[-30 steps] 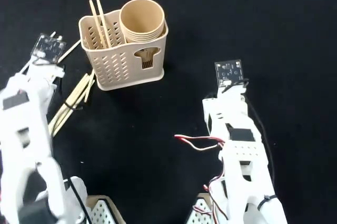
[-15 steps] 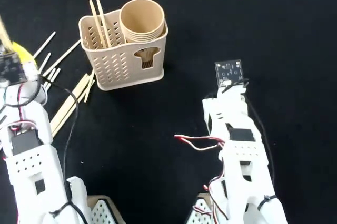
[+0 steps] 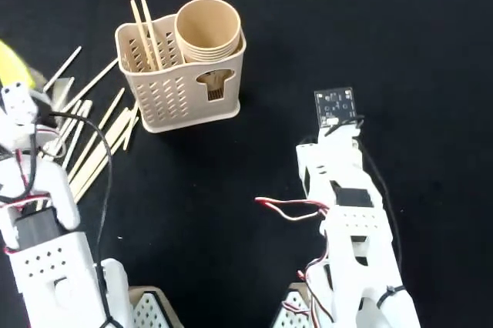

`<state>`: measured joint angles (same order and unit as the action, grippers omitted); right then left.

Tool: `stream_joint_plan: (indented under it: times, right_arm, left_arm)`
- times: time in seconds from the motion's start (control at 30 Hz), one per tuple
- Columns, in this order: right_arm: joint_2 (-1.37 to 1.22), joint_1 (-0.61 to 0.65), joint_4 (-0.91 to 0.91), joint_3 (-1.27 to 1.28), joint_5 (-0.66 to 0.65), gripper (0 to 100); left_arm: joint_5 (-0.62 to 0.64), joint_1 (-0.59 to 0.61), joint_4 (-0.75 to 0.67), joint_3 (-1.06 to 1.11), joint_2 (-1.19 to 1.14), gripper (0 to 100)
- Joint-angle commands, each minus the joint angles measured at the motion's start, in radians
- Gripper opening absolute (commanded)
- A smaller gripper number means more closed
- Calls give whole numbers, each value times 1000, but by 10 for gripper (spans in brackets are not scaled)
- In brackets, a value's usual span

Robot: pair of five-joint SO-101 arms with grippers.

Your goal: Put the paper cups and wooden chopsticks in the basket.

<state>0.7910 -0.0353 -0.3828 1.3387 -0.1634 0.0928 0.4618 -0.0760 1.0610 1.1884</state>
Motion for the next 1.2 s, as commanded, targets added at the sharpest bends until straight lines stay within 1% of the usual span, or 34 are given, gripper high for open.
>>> stream_joint_plan:
  times: [0.0,0.07,0.37,0.53,0.73,0.93,1.17]
  right_arm:
    - [19,9,17,-5,-9,13]
    - [19,8,17,-5,-9,13]
    - [19,9,20,-5,-9,13]
    - [19,8,20,-5,-9,13]
    - [21,5,20,-5,-9,13]
    - [21,5,20,-10,-11,13]
    - [21,5,20,-10,-11,13]
  left_arm:
    - [14,-111,-20,-67,29,29]
    - [12,-156,-15,-67,35,29]
    - [21,-260,-15,-137,18,29]
    - [29,-329,-14,-222,-98,29]
    - [166,-334,-14,-318,-310,29]
    - [175,-334,-20,-318,-413,29]
    - [172,-348,-14,-274,-430,30]
